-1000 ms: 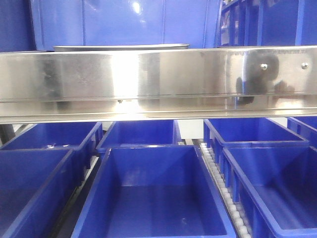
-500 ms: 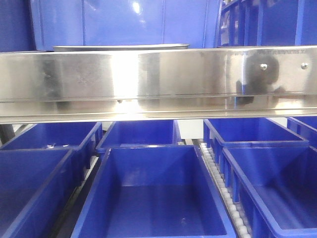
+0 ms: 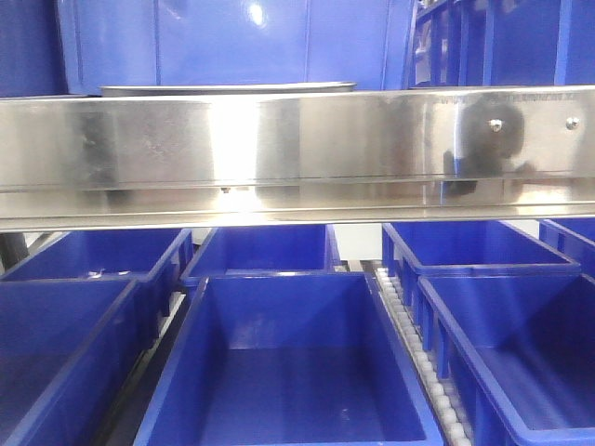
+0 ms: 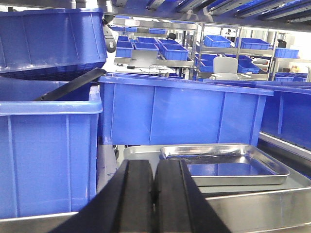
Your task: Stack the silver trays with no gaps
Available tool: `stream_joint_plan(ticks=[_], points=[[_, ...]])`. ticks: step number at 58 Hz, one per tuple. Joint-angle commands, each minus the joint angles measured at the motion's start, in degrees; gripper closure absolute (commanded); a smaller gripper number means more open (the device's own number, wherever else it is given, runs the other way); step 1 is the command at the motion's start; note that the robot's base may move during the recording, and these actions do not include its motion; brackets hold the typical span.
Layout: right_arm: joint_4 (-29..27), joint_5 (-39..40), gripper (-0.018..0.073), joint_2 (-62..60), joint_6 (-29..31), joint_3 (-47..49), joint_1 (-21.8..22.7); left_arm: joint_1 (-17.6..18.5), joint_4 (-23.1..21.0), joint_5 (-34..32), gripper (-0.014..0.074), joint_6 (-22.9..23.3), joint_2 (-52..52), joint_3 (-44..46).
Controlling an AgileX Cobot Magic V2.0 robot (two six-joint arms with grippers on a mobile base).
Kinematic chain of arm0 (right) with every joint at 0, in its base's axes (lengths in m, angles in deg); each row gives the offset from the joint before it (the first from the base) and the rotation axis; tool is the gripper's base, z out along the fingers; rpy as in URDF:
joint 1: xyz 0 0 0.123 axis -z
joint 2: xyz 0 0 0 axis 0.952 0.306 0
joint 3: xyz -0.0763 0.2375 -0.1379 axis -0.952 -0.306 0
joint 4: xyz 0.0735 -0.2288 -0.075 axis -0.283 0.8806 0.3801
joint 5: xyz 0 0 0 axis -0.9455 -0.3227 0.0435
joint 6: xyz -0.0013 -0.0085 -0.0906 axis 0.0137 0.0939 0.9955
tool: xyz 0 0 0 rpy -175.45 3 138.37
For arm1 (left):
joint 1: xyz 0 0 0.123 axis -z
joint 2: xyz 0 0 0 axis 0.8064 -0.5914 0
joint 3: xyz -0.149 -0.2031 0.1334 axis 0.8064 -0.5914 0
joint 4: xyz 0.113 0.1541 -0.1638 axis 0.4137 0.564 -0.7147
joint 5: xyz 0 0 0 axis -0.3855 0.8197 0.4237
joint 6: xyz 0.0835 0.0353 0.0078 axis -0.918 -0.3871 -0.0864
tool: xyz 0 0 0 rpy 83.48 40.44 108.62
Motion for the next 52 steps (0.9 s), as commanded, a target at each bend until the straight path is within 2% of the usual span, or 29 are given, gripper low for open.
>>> stream_joint_plan(ticks=[1,22,26,36,38,44,49,52], points=[[0.0,0.71,0.0638,-0.21,0.1,0.03,0.03,-0.17,-0.11,-0.77,0.0615,0.0,0.19,-0.18],[0.0,0.71,0.0638,-0.21,0.1,0.03,0.03,-0.17,0.16,-0.75,0.0615,0.0,0.19,-0.18],[0.0,0.71,0.0638,-0.21,0.1,0.03,0.03,-0.59,2.55,-0.75,0.0615,0.0,0.19,-0.32],[0.0,0.71,0.0638,-0.21,0.1,0.03,0.03,-3.18,0.76,-1.65,0.0615,0.0,0.19,-3.33],[0.0,0.71,0.0638,-0.21,0.1,0.03,0.03,-4.08,0.37,-2.94,0.0615,0.0,0.19,-4.56],[0.0,0.71,0.0638,-0.21,0.1,0.03,0.03,-7.62,-4.87,-10.93,0.0615,-1.42,0.19,-9.73],[0.0,0.71,0.0638,-0.21,0.1,0.03,0.03,-10.96,-9.79,-20.59,0.0615,-6.01,0.19,-15.34],[0.0,0.71,0.0638,-0.21,0.1,0.03,0.03,-12.66,-13.21,-24.23,0.0615,-8.69,0.66,-18.44]])
